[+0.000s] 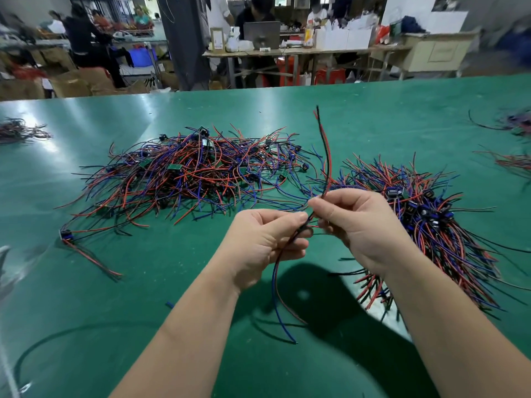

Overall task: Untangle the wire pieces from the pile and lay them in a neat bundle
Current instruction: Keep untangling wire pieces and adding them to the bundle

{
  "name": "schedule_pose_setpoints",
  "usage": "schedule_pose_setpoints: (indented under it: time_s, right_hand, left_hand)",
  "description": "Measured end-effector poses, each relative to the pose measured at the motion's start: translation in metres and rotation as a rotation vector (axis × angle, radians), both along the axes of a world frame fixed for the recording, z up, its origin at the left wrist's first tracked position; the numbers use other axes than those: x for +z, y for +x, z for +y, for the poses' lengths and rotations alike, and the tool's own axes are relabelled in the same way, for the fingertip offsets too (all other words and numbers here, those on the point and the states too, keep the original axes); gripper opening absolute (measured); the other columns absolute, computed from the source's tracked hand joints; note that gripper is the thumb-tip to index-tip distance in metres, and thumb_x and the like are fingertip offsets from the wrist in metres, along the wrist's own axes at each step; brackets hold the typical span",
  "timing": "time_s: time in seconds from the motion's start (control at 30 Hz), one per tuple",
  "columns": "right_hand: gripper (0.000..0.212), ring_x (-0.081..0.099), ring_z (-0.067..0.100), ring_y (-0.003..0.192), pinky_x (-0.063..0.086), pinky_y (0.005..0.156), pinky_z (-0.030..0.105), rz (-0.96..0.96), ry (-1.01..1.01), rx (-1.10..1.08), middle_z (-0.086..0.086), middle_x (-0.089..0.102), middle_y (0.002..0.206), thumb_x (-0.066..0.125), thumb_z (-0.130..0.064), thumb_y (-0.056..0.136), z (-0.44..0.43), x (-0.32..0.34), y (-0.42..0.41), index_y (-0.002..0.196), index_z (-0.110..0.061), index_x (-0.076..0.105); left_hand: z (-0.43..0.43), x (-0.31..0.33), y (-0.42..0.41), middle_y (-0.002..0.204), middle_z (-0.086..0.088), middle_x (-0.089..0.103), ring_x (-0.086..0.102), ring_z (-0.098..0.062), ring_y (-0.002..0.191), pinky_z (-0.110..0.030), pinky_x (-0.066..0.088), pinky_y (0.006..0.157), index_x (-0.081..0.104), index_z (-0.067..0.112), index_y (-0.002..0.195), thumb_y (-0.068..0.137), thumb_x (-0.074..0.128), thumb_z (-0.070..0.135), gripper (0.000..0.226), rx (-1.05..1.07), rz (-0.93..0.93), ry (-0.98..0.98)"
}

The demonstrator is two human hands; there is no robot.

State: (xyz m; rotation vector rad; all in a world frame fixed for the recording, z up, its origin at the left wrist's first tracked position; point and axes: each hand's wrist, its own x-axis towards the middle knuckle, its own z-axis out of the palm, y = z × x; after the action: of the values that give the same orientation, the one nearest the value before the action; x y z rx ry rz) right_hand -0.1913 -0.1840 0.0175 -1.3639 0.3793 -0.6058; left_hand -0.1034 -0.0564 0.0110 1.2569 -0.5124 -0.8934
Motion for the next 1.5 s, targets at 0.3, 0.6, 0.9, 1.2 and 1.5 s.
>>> schedule_pose_setpoints:
  time_s: [0.3,0.6,0.9,1.2,1.5]
  right_hand:
    - [0.023,0.058,0.006,0.051,0.045,0.050,0.015,-0.222,0.200,-0.217,-0.004,0.067,0.058,0.068,-0.003,0.072,-0.026,0.020,-0.015,0.055,-0.017,0.073]
    - [0.019,0.060,0.011,0.042,0.036,0.034,0.012,-0.170,0.218,-0.341,0.005,0.065,0.053,0.062,-0.015,0.090,-0.032,0.018,-0.015,0.072,-0.014,0.057]
    - [0.019,0.066,0.013,0.056,0.049,0.047,0.017,0.112,0.173,0.121,0.011,0.071,0.076,0.065,-0.012,0.076,-0.020,0.004,-0.008,0.094,-0.006,0.063]
    - [0.016,0.058,0.006,0.053,0.045,0.051,0.014,-0.148,0.083,0.157,0.001,0.071,0.068,0.079,-0.008,0.059,0.004,-0.007,0.004,0.072,-0.015,0.076]
    - [0.007,0.052,0.009,0.050,0.039,0.050,0.018,-0.161,0.312,0.110,0.003,0.059,0.062,0.066,-0.018,0.069,-0.001,0.002,0.004,0.064,-0.015,0.070]
  left_hand:
    - [0.010,0.003,0.001,0.068,-0.007,0.071,0.064,-0.011,0.052,-0.022,0.054,0.053,0.074,0.014,0.065,0.068,0.072,0.024,0.011,-0.297,-0.121,0.144]
    - [0.016,0.003,0.002,0.070,-0.007,0.069,0.066,-0.015,0.056,-0.027,0.056,0.056,0.074,0.018,0.098,0.083,0.062,0.015,0.020,-0.515,-0.028,0.145]
    - [0.017,0.001,0.011,0.089,0.001,0.075,0.072,-0.010,0.080,-0.026,0.058,0.060,0.070,0.027,0.100,0.069,0.081,0.039,0.035,-0.455,0.164,-0.374]
    - [-0.008,-0.002,-0.002,0.068,-0.003,0.070,0.067,-0.008,0.058,-0.018,0.054,0.050,0.067,0.012,0.073,0.059,0.070,0.009,0.015,0.177,0.242,-0.413]
    - [-0.011,-0.011,-0.010,0.080,-0.003,0.075,0.071,-0.012,0.069,-0.022,0.054,0.057,0.070,0.023,0.072,0.066,0.073,0.000,0.024,0.115,-0.105,-0.341]
